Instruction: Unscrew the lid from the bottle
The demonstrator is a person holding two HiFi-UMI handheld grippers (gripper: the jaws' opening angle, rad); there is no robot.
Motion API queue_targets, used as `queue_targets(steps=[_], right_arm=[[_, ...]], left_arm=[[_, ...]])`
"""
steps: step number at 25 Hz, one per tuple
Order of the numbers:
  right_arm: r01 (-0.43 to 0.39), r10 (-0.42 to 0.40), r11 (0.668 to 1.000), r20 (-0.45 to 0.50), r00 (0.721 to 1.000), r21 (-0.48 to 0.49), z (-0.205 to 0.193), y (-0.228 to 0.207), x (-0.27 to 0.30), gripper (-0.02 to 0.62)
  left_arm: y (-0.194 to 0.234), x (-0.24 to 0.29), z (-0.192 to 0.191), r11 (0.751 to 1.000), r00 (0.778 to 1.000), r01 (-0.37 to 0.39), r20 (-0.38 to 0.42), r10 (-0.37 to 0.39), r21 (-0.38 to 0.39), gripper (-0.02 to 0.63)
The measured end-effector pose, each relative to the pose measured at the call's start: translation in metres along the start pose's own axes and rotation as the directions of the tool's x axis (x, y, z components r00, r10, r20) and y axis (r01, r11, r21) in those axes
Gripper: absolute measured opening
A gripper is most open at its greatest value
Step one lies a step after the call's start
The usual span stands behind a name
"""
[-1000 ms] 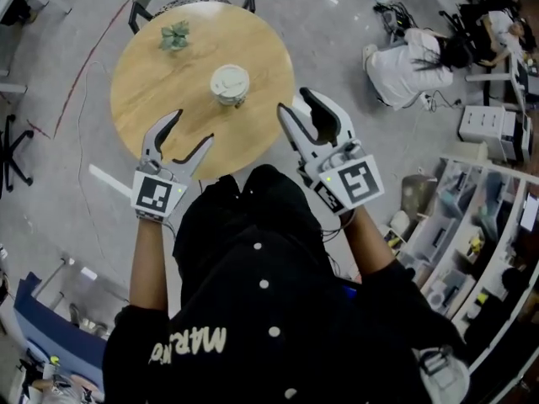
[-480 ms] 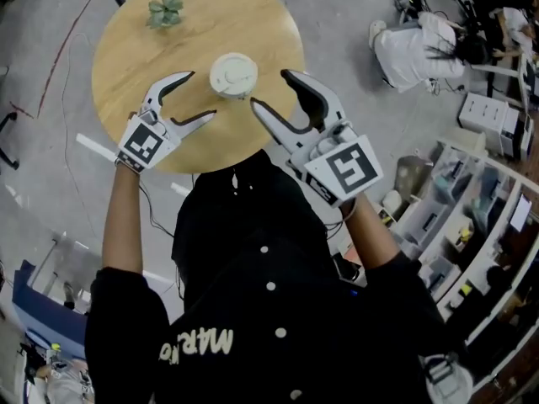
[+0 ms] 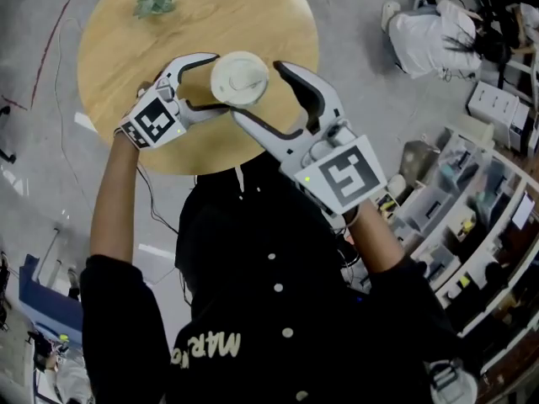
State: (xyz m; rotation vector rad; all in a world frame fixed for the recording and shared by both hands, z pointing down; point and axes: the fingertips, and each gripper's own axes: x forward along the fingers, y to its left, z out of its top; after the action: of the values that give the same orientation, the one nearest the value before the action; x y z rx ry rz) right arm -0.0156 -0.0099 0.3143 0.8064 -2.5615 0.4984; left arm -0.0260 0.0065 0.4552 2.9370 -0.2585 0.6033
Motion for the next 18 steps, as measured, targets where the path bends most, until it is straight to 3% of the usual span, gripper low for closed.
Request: queue_targets(steps=[9,18], right_arm=[[0.016,-0.015,1.0,-0.074,0.997,0.016,-0.024,-0.006,0.028,0.365],[0.021,-0.021,1.0,-0.114,0.993,0.004,-0.037,-0.009,0.033,0.365]], left_arm=[[0.016,0.018,-0.008,0.989,0.99,0.137,0.032,-0.139,0.049,0.42],[0.004,0.034,-0.003,0.947,0.953,0.297,0.023,-0.302,0.125,0.428]])
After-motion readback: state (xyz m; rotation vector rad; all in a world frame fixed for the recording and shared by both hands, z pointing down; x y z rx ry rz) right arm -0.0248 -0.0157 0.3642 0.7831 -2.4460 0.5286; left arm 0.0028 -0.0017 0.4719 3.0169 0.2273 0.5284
